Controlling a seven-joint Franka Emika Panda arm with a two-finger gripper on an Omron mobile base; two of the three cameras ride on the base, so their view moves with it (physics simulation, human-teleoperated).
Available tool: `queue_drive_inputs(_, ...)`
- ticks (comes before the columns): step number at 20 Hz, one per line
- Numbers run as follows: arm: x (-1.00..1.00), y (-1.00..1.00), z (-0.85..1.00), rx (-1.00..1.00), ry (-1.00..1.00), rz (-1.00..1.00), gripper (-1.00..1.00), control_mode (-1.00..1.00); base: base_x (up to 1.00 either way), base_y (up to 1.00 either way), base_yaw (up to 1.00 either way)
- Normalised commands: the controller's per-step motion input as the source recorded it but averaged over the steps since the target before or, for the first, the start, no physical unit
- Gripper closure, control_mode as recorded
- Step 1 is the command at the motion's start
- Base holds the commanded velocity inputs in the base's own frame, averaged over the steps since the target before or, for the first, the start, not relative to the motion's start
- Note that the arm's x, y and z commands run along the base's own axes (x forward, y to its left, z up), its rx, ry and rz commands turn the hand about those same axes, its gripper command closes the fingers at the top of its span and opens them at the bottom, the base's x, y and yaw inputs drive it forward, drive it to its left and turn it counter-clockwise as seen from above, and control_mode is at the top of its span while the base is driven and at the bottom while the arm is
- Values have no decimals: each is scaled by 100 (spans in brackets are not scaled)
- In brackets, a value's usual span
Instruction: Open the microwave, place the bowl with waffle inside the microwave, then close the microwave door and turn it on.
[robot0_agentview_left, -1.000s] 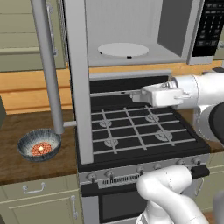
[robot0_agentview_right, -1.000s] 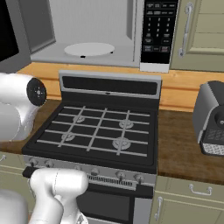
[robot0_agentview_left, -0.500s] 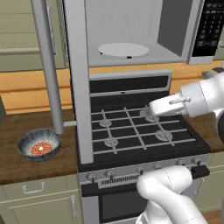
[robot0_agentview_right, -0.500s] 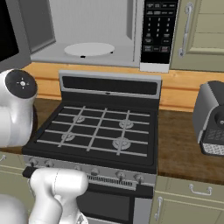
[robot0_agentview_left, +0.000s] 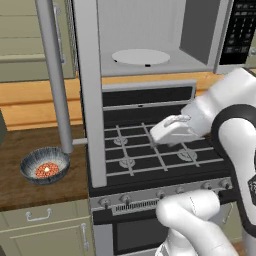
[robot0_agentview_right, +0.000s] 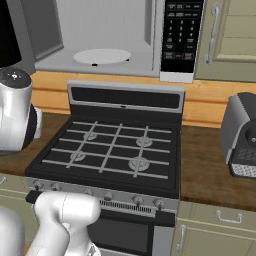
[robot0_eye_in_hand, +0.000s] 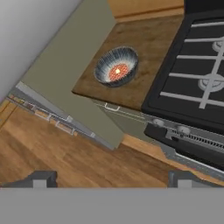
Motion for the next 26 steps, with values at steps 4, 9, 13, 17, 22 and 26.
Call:
queue_drive_inputs(4,51,8,-84,-18,8,0,-100,-100,0,0,0)
queue_drive_inputs(9,61,28,-76,-5,13,0,-100,-100,0,0,0)
queue_drive_inputs(13,78,31,-57,2,20,0,-100,-100,0,0,0)
queue_drive_inputs(17,52,75,-39,0,16,-10,-100,-100,0,0,0)
queue_drive_inputs(22,57,77,-39,-3,8,-12,-100,-100,0,0,0)
queue_drive_inputs(26,64,55,-26,0,2,-12,-100,-100,0,0,0)
